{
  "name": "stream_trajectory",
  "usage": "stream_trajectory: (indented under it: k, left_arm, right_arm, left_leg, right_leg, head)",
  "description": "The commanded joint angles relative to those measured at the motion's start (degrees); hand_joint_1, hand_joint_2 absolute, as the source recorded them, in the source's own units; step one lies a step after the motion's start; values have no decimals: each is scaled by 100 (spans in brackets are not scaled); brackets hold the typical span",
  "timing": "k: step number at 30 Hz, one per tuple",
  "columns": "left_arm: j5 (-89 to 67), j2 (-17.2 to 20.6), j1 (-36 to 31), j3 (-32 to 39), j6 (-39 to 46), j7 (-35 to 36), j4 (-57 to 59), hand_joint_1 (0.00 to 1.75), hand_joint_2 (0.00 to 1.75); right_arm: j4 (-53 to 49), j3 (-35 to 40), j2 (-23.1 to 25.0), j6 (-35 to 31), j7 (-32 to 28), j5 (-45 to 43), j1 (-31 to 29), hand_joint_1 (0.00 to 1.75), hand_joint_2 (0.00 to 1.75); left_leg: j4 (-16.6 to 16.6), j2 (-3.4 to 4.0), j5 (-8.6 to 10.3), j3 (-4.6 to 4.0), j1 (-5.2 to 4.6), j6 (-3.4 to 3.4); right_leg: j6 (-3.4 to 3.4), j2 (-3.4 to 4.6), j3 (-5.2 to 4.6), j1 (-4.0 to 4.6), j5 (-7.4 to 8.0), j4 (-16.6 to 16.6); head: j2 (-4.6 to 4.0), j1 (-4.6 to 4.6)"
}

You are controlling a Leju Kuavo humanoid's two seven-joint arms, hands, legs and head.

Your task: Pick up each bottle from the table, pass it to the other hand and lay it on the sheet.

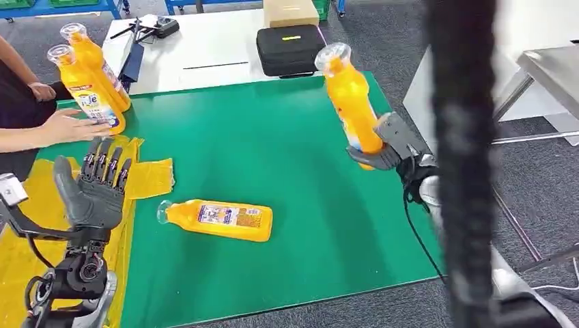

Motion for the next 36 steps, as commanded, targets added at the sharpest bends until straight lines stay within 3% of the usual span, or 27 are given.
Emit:
stream_trajectory:
  k: [1,7,12,21,36]
  left_arm:
    - [144,-482,-812,-999,-159,206,261,0,175]
    - [-190,-945,-1367,-2089,-125,426,475,0,175]
    - [-168,-967,-1963,-2508,69,378,986,0,175]
    - [-182,-973,-1964,-2535,82,361,1005,0,175]
    - [-595,-976,-2011,-2413,619,131,1309,0,175]
  right_arm:
    - [93,694,1499,-930,407,-154,-476,175,175]
    - [268,1368,2161,-857,602,-242,-702,175,175]
    - [298,1954,2427,-810,993,-23,-965,175,175]
    - [326,1983,2420,-812,1021,-2,-957,175,175]
    - [309,2805,2626,-513,1299,768,-918,175,175]
  left_leg:
    - [9,13,-8,3,7,-19]
    - [18,12,-7,-4,11,-36]
    - [17,11,-4,-9,2,-34]
    - [7,-1,6,-19,2,-26]
    - [6,7,1,-16,7,-31]
  right_leg:
    - [-4,7,4,9,-4,7]
    - [-7,-3,-3,13,-9,13]
    - [-7,3,-7,4,-11,19]
    - [-5,-4,-17,5,-3,6]
    - [-8,2,-13,10,-6,4]
  head:
    - [0,13]
    - [0,9]
    - [0,4]
    - [0,7]
    - [0,7]
